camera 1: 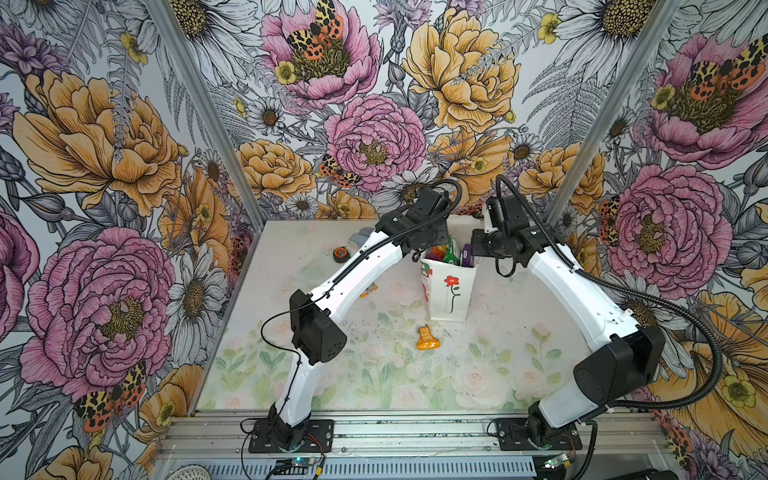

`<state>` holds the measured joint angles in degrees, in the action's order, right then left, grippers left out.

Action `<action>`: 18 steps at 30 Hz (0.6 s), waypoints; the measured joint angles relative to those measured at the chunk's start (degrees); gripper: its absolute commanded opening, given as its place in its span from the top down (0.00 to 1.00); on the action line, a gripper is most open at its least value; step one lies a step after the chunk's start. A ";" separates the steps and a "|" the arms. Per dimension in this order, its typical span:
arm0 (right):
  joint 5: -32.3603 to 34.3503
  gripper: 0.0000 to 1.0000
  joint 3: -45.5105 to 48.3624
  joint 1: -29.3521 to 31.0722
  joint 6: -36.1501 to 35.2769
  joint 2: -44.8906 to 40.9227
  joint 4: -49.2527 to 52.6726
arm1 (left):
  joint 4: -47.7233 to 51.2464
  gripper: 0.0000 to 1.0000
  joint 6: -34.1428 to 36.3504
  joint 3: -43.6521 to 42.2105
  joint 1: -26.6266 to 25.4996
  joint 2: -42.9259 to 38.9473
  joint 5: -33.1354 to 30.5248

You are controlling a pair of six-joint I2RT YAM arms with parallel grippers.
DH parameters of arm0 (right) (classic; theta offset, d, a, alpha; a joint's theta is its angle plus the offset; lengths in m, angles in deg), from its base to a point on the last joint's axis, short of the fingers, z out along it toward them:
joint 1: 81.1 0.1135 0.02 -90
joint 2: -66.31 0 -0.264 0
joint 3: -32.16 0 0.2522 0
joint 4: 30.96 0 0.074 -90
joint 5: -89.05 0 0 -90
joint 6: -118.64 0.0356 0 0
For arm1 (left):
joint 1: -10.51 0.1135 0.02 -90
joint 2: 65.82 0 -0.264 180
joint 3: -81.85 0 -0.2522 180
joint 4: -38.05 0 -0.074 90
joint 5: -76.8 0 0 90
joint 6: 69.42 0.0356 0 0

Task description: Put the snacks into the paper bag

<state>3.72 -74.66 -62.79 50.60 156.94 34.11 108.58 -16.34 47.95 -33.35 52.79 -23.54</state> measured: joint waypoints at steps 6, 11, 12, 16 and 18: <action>0.28 1.00 0.48 -0.02 -0.42 -0.11 -0.44 | -0.44 0.21 3.02 -3.58 0.28 -7.13 1.27; 0.26 1.00 1.03 -0.37 -0.70 -0.48 -0.85 | -0.90 0.17 6.43 -11.15 0.26 -16.50 1.36; 0.26 1.00 1.09 -0.42 -0.68 -0.50 -0.85 | -1.11 0.17 6.95 -12.92 0.22 -18.43 1.11; 0.20 1.00 1.46 -0.74 -0.66 -0.61 -1.05 | -2.01 0.16 7.56 -23.76 1.03 -29.27 -1.75; 0.17 1.00 1.86 -0.76 -0.66 -0.81 -1.33 | -3.06 0.16 7.34 -30.16 3.17 -34.91 -2.60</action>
<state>3.89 -72.80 -63.56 49.94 156.13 32.77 105.52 -9.00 17.78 -30.18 17.88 -26.15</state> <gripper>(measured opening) 0.046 0.838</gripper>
